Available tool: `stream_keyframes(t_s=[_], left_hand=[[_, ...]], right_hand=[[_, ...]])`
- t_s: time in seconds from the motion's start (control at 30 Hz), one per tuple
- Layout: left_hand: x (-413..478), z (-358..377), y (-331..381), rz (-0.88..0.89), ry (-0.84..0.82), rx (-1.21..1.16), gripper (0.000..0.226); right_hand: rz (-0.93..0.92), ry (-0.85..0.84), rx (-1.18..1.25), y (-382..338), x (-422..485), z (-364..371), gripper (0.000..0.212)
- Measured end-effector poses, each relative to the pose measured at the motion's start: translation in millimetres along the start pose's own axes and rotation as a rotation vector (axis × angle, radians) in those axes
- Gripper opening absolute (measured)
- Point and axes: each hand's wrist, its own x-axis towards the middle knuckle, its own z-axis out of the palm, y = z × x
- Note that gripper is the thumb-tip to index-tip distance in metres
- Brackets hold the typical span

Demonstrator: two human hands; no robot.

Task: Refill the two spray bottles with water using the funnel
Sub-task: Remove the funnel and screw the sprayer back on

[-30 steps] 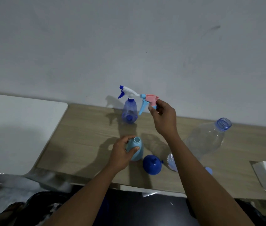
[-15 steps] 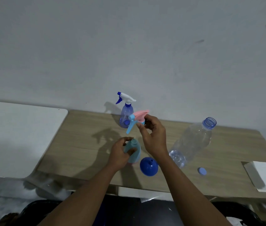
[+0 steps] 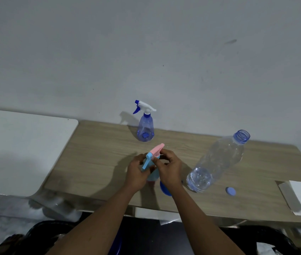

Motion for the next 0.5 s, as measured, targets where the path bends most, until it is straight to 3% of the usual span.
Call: stream_keyframes(t_s=[0.27, 0.5], left_hand=[[6.0, 1.3, -11.0, -0.096, -0.008, -0.064, 0.033], [10.6, 2.6, -22.7, -0.148, 0.006, -0.105, 0.062]], right_hand=[[0.006, 0.041, -0.060, 14.7, 2.2, 11.0, 0.025], [0.093, 0.100, -0.020, 11.6, 2.5, 15.3, 0.034]])
